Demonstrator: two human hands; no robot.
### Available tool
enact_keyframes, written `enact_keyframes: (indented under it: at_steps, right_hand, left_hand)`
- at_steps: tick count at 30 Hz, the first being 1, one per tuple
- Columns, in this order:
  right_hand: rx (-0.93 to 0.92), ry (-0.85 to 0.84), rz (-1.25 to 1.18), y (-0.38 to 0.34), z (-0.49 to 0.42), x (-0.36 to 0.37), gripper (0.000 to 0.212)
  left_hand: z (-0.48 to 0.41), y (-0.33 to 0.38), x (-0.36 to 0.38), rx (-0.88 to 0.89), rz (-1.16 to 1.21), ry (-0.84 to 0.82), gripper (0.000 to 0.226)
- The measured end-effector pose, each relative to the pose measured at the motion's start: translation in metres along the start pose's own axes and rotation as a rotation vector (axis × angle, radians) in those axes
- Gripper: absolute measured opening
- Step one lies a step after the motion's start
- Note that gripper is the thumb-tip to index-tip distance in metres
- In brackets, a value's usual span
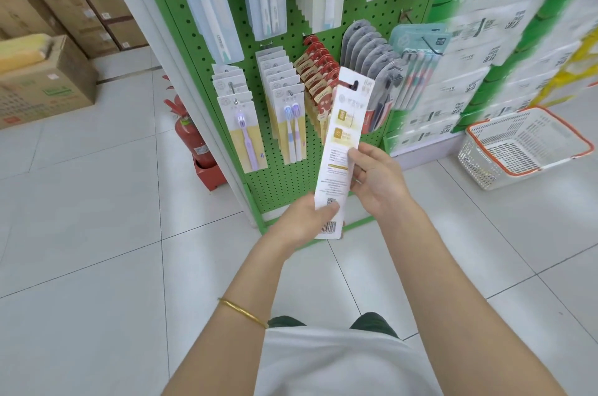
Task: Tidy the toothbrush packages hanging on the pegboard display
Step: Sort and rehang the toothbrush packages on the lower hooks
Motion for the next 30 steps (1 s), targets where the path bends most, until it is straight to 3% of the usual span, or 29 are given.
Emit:
enact_keyframes:
  at_steps: [3,6,9,15,20,23,27,30]
  right_hand:
    - [-0.038,-0.081,0.043,-0.007,0.002,0.005,0.01]
    - [-0.047,-0.167,0.073,-0.011,0.004,0.011,0.012]
    - [-0.024,-0.256,0.154,-0.006,0.008,0.016,0.009]
    - [0.021,-0.385,0.195,0.0,0.012,0.022,0.009]
    - [0.026,-0.42,0.288,0.001,0.012,0.026,0.01]
    - [0.059,-0.441,0.32,0.01,0.012,0.03,0.01]
    - [0.152,-0.512,0.258,0.03,0.011,0.042,0.007]
    - [0.283,-0.586,0.128,0.05,0.008,0.062,0.057]
  left_hand:
    - [0.0,-0.001,-0.002,-0.039,0.025,0.003,0.032]
    - [-0.004,-0.001,-0.005,-0.124,0.341,0.004,0.039]
    - [-0.015,0.014,-0.021,-0.015,0.481,0.08,0.033]
    - [-0.022,0.05,-0.068,0.217,0.49,0.342,0.032]
    - [-0.02,0.057,-0.081,0.302,0.582,0.472,0.012]
    - [-0.021,0.049,-0.086,0.271,0.595,0.499,0.016]
    - [-0.024,0.041,-0.089,0.208,0.685,0.415,0.021]
    - [-0.026,0.041,-0.099,0.2,0.785,0.311,0.016]
Point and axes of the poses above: each hand's wrist, its own z-axis away from the middle knuckle, its own x-axis out of the palm, y = z × x, the point moved 7 cm from there along -z, towards the middle knuckle, and after that the axes turned 2 degrees about z, right-handed, at the moved point
